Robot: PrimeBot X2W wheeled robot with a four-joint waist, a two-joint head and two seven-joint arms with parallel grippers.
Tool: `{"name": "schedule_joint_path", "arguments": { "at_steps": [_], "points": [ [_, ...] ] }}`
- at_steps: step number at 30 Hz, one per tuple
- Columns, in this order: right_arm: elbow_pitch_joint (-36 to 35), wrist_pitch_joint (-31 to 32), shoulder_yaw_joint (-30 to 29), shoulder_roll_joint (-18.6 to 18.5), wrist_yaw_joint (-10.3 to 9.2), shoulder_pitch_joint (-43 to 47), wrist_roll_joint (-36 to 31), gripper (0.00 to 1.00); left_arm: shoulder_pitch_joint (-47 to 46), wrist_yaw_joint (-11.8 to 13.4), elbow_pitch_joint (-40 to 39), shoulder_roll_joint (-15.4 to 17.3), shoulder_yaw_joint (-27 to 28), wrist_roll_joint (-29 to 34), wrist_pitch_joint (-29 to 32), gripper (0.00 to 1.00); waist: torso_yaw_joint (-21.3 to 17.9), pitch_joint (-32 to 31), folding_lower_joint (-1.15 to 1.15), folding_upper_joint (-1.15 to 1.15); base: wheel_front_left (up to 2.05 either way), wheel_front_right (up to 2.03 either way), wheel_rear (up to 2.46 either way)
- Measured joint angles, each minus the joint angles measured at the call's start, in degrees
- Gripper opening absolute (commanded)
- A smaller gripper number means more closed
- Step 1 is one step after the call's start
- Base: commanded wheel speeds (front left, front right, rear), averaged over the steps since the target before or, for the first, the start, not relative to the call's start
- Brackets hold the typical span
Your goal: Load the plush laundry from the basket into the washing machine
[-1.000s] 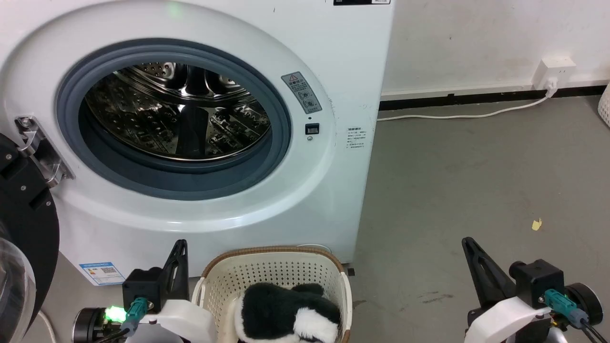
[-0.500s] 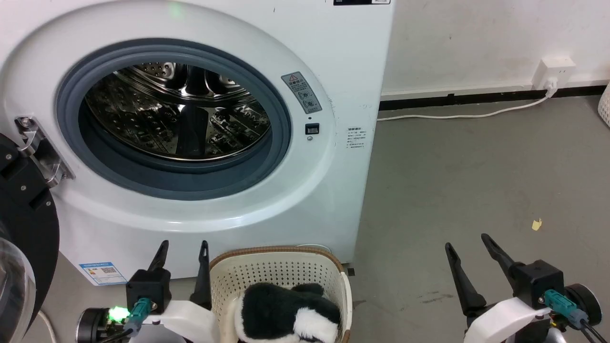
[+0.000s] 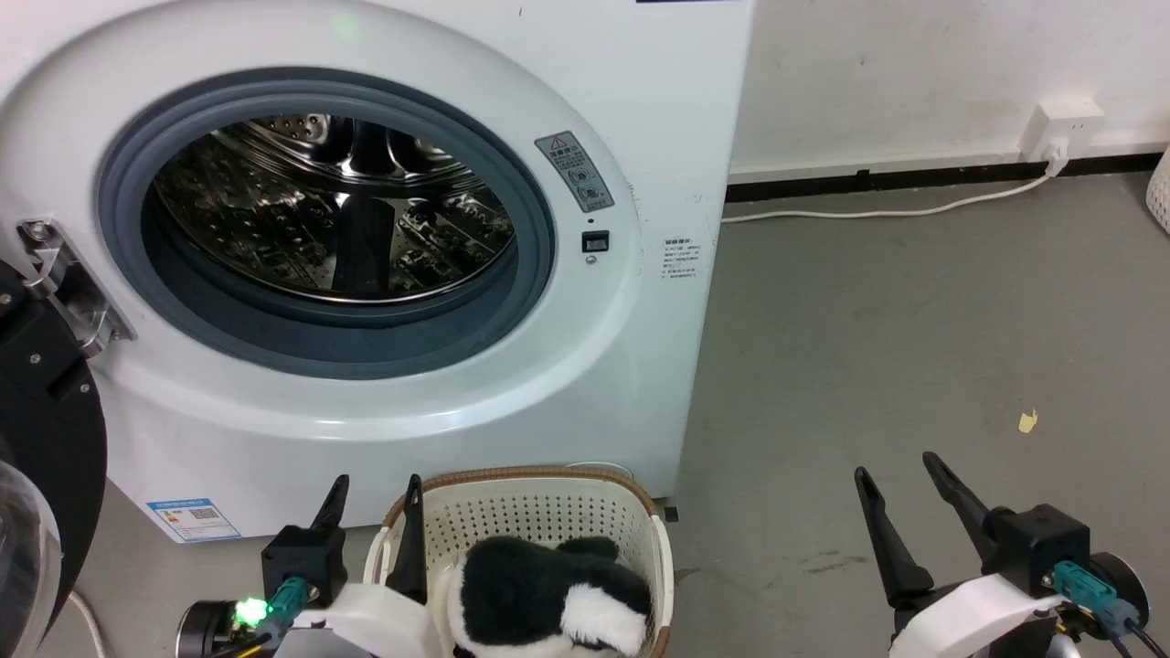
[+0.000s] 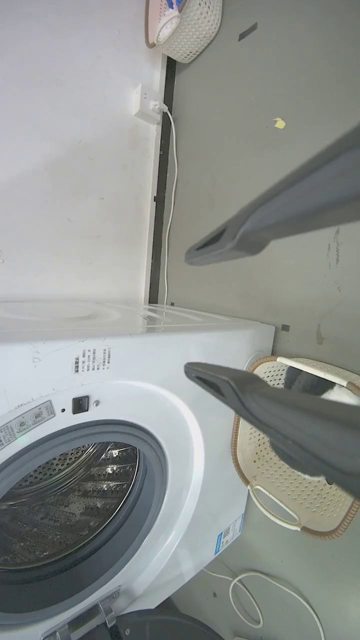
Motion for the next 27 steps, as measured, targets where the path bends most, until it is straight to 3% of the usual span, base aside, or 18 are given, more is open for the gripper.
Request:
{"name": "schedule_joint_path", "arguments": {
  "at_steps": [27],
  "points": [
    [2.5, -3.1, -0.8, 0.0, 0.00, -0.3, 5.9, 1.00, -9.8, 1.9, 16.5, 0.0, -6.2, -8.3, 4.4, 1.00, -2.1, 7.8, 0.00, 0.00, 0.00, 0.00, 0.00]
  ]
}}
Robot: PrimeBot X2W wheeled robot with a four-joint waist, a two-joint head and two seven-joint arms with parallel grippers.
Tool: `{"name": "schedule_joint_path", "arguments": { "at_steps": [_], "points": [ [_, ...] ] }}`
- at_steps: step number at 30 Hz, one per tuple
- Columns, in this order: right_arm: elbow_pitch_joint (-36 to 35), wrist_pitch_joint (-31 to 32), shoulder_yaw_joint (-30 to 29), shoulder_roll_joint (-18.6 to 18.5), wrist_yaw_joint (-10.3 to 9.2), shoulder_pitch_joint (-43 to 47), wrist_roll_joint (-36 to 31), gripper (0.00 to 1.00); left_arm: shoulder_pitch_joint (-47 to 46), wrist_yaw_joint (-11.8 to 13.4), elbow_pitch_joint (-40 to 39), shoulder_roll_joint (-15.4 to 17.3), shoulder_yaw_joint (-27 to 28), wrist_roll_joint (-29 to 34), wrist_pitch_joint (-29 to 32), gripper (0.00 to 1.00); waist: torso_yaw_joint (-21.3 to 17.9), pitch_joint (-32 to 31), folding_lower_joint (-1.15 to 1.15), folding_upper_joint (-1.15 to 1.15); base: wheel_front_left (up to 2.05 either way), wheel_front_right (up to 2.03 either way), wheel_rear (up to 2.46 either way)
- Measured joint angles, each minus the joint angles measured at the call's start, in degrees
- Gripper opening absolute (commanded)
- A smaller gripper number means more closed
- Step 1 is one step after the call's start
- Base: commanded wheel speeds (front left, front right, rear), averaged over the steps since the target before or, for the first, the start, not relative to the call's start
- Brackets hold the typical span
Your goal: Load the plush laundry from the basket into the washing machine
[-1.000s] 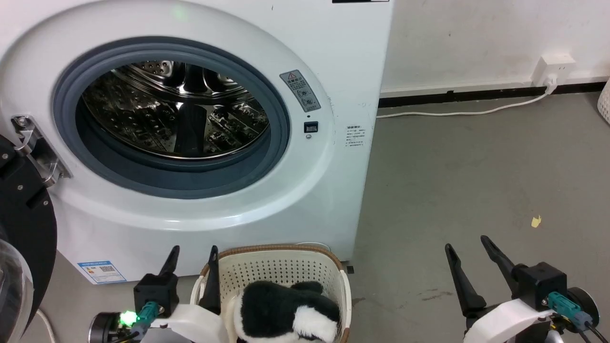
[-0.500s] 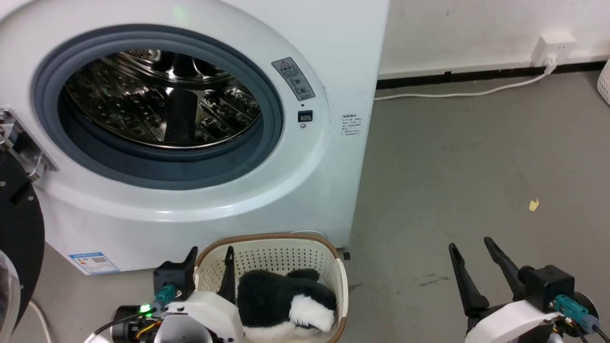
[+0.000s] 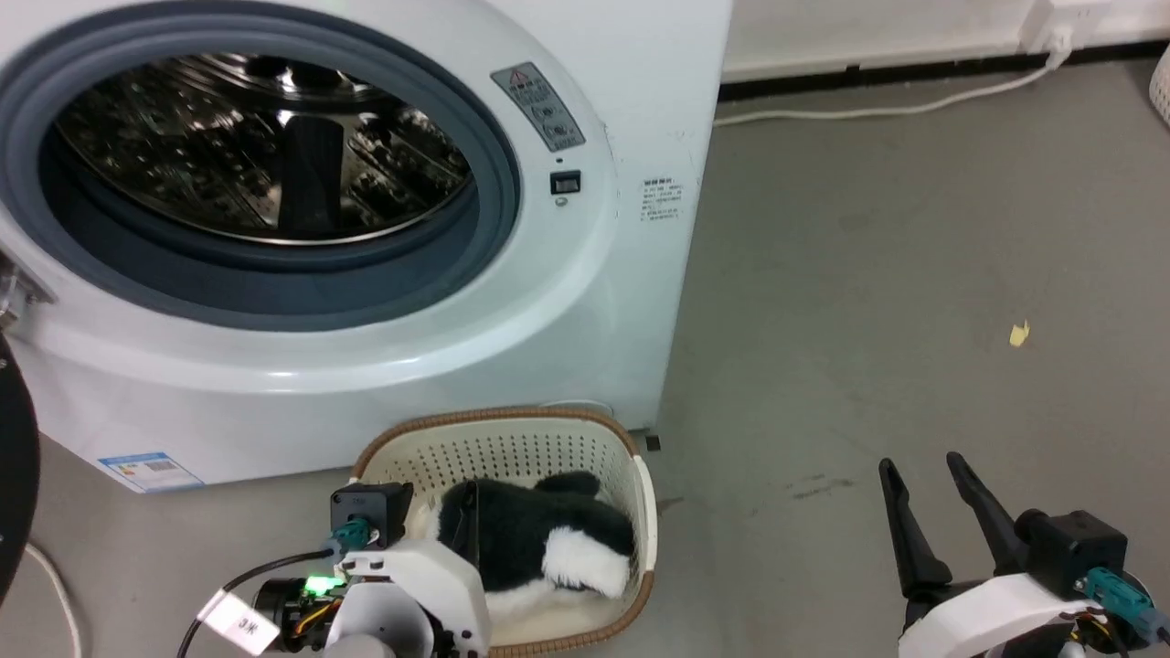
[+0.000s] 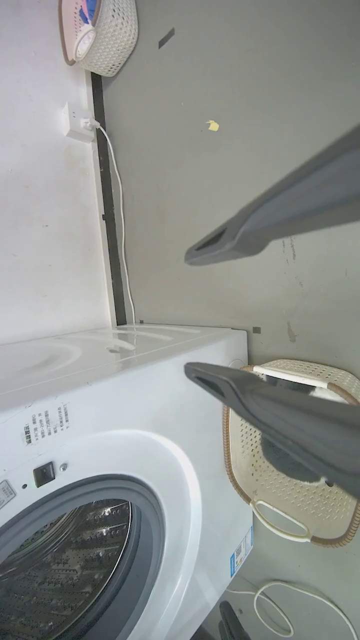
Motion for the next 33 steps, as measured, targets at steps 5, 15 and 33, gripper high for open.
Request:
{"name": "schedule_joint_path", "arguments": {
  "at_steps": [5, 15, 33],
  "points": [
    [0.4, -0.6, -0.3, 0.0, 0.00, -1.1, 1.2, 1.00, -2.1, 0.7, 2.8, 0.0, -1.3, -1.9, 0.3, 1.00, -0.4, 2.3, 0.00, 0.00, 0.00, 0.00, 0.00],
    [0.1, -1.9, -1.0, 0.0, 0.00, -2.5, 3.4, 1.00, -7.5, 1.9, 9.1, 0.0, -3.7, -4.6, 0.3, 1.00, -1.1, 8.1, 0.00, 0.00, 0.00, 0.00, 0.00],
    [-3.7, -3.9, -3.0, -1.3, -0.01, -3.3, 9.0, 1.00, -19.2, 7.1, 21.3, 0.5, -7.0, -9.4, -0.9, 1.00, -1.4, 21.3, 0.00, 0.00, 0.00, 0.00, 0.00]
  ]
}}
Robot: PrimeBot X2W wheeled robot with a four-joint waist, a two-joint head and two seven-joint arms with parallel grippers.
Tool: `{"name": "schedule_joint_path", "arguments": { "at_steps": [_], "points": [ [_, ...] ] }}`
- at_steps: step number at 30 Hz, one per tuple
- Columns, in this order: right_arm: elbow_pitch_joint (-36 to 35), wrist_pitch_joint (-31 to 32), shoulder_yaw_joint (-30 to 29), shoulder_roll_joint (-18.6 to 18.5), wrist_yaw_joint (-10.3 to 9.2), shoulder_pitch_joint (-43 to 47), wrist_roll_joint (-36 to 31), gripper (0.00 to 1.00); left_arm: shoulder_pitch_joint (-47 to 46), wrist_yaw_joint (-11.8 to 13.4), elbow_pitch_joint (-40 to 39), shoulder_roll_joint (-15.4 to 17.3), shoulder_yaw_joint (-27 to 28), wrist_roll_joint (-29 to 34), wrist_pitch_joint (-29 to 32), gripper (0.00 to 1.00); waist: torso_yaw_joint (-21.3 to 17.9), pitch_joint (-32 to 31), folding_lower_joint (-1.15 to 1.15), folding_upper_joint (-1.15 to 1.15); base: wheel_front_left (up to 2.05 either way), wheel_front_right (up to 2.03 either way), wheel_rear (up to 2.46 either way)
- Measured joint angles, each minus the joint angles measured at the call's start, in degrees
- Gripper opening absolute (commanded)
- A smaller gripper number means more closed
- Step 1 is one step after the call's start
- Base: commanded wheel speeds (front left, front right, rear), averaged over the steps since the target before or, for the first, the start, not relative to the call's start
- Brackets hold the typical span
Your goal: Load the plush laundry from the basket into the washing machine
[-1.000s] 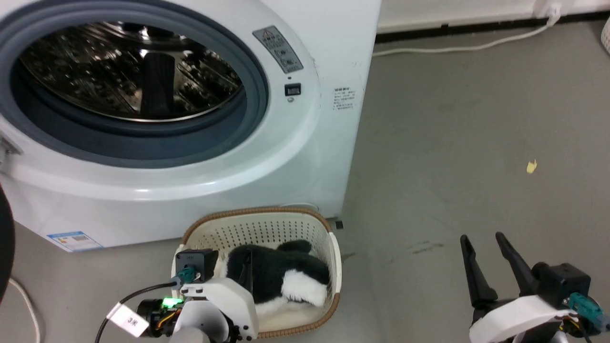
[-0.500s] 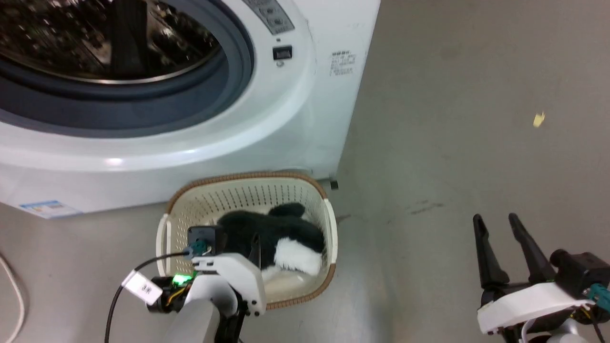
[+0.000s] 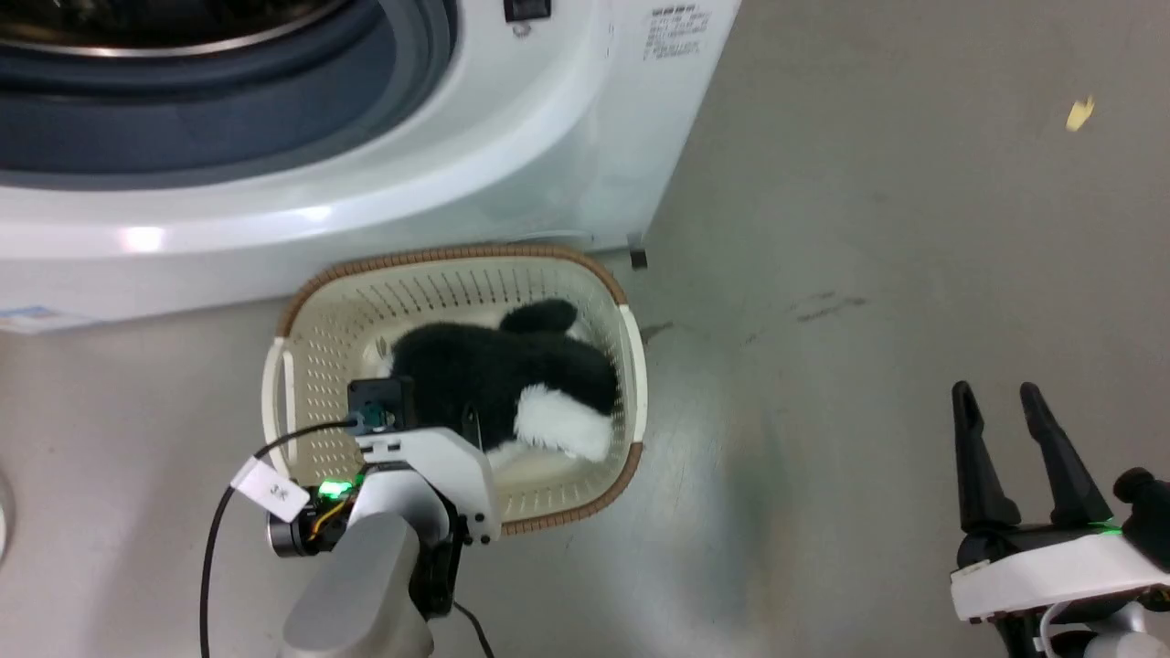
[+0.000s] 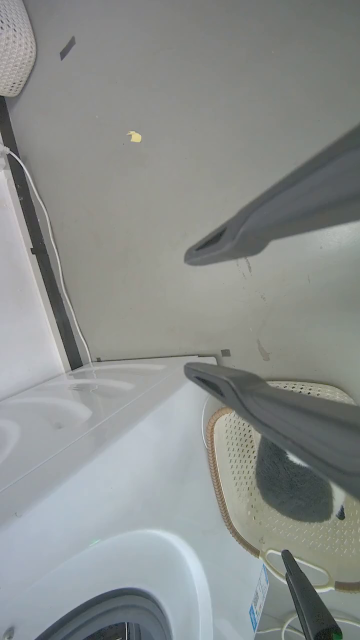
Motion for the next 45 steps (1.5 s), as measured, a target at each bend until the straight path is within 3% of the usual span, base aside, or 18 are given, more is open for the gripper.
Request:
{"name": "schedule_joint_path", "arguments": {
  "at_steps": [22, 45],
  "points": [
    [-3.5, -1.8, -2.5, -1.5, 0.00, 0.0, 6.0, 1.00, -13.4, 1.8, 13.6, -0.2, -2.0, -9.8, -4.5, 1.00, -0.1, 14.3, -0.01, 0.00, 0.00, 0.00, 0.00],
    [-6.5, -3.9, -5.0, -2.4, 0.00, 0.3, 12.2, 1.00, -25.3, 4.8, 26.7, -0.6, -9.4, -20.1, -7.0, 1.00, -1.0, 26.2, -0.01, 0.00, 0.00, 0.00, 0.00]
  ]
}}
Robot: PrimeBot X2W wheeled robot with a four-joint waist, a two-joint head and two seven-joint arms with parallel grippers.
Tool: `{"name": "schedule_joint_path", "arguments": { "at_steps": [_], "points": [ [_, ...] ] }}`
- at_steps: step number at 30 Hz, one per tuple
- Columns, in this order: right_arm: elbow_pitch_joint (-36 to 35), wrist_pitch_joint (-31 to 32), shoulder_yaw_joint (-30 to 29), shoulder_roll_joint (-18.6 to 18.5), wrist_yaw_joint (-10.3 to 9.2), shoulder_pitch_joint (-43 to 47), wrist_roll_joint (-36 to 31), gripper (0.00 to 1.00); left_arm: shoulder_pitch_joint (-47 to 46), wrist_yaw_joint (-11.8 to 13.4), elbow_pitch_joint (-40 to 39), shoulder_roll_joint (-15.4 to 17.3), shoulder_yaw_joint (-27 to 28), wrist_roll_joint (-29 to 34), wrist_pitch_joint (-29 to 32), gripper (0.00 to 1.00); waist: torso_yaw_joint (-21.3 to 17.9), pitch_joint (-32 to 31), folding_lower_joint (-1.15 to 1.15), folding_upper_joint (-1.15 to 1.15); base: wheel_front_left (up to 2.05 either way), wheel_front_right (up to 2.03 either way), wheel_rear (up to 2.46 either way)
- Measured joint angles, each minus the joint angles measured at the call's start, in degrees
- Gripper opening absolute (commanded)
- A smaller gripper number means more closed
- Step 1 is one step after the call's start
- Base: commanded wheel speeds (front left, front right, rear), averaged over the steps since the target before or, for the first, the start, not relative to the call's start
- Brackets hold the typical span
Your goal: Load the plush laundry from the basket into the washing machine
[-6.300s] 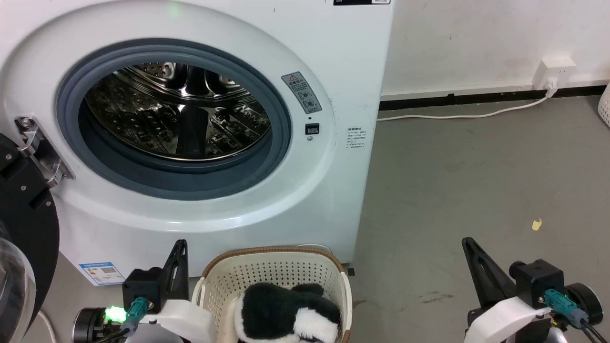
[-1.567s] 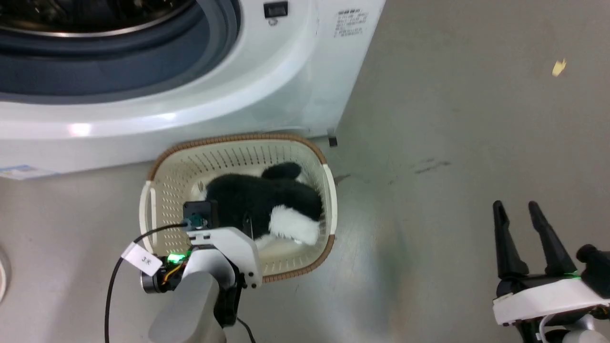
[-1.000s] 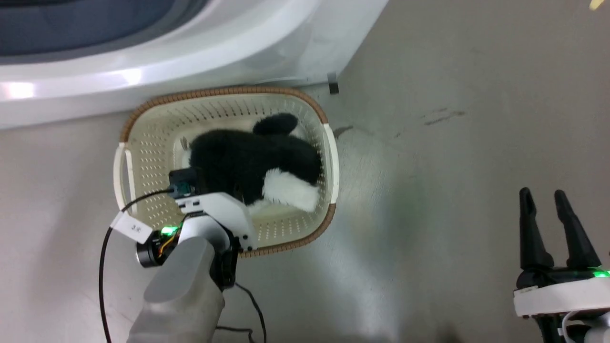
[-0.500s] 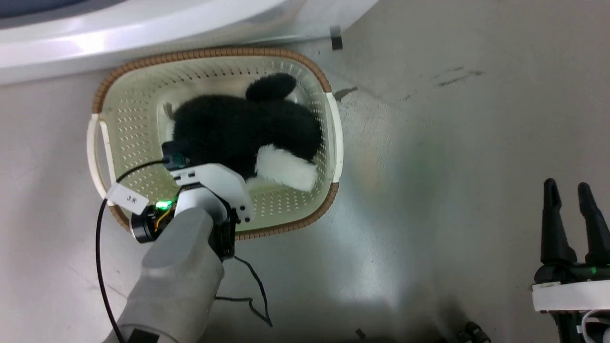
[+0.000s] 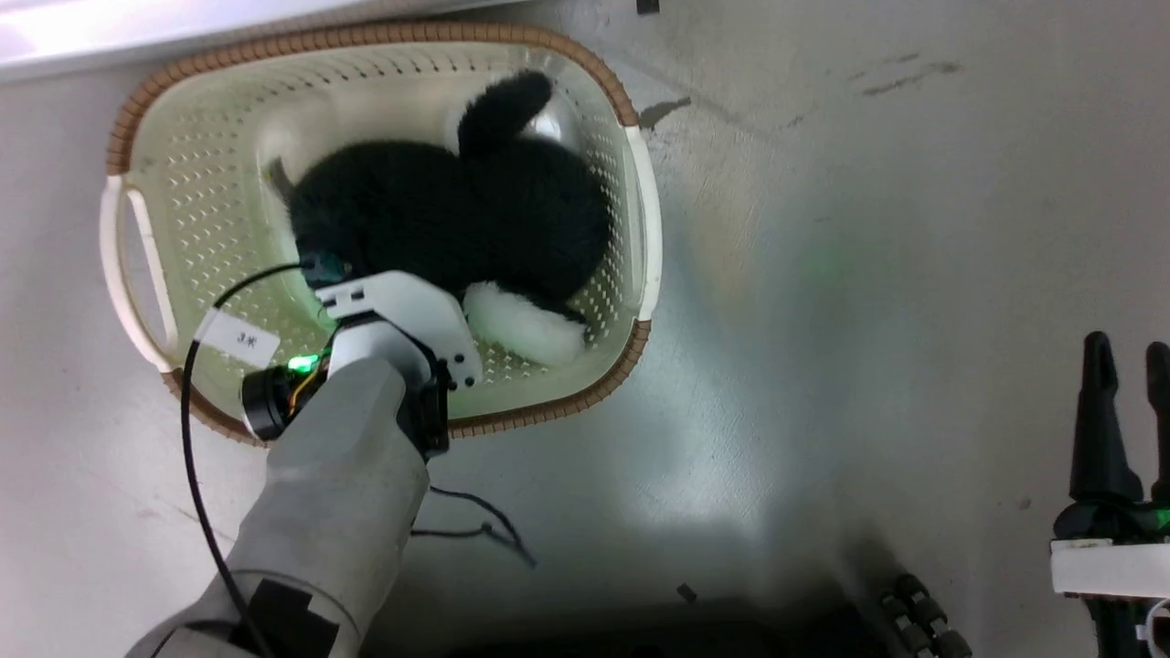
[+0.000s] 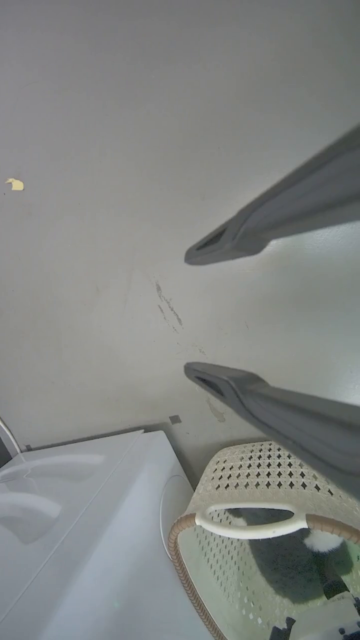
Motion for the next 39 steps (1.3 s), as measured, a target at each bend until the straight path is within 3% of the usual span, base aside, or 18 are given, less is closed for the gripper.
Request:
{"name": "schedule_joint_path", "arguments": {
  "at_steps": [1, 2, 3, 4, 20, 39],
  "points": [
    [-0.1, 0.0, -0.1, -0.1, 0.00, 0.0, 0.2, 1.00, -0.6, 0.0, 0.4, 0.0, -0.7, -0.5, 0.2, 1.00, 0.0, 0.5, 0.00, 0.00, 0.00, 0.00, 0.00],
    [-0.2, 0.0, -0.2, -0.2, 0.00, 0.0, 0.4, 1.00, -0.9, -0.1, 0.8, 0.0, -1.3, -1.2, 0.9, 0.80, 0.0, 1.0, 0.00, 0.00, 0.00, 0.00, 0.00],
    [-0.3, -0.1, -0.3, -0.3, 0.00, 0.0, 0.6, 1.00, -1.4, -0.1, 0.9, 0.0, -1.8, -1.7, 1.2, 0.35, -0.1, 1.4, 0.00, 0.00, 0.00, 0.00, 0.00],
    [-0.3, -0.1, -0.5, -0.4, 0.00, 0.0, 0.6, 1.00, -1.6, -0.1, 0.8, 0.0, -2.3, -2.2, 1.2, 0.00, 0.0, 1.6, 0.00, 0.00, 0.00, 0.00, 0.00],
    [-0.4, 0.6, -0.7, -0.6, 0.00, 0.0, 0.6, 1.00, -0.2, -2.9, -1.4, 0.0, -7.9, -8.2, -1.5, 0.00, 1.8, -1.3, 0.00, 0.00, 0.00, 0.00, 0.00],
    [2.5, 2.1, 0.5, -1.4, 0.00, -2.1, -0.8, 1.00, 3.7, -7.0, -4.1, 0.0, -13.6, -15.3, -3.6, 0.00, 5.3, -11.4, 0.00, 0.00, 0.00, 0.00, 0.00]
  ]
}}
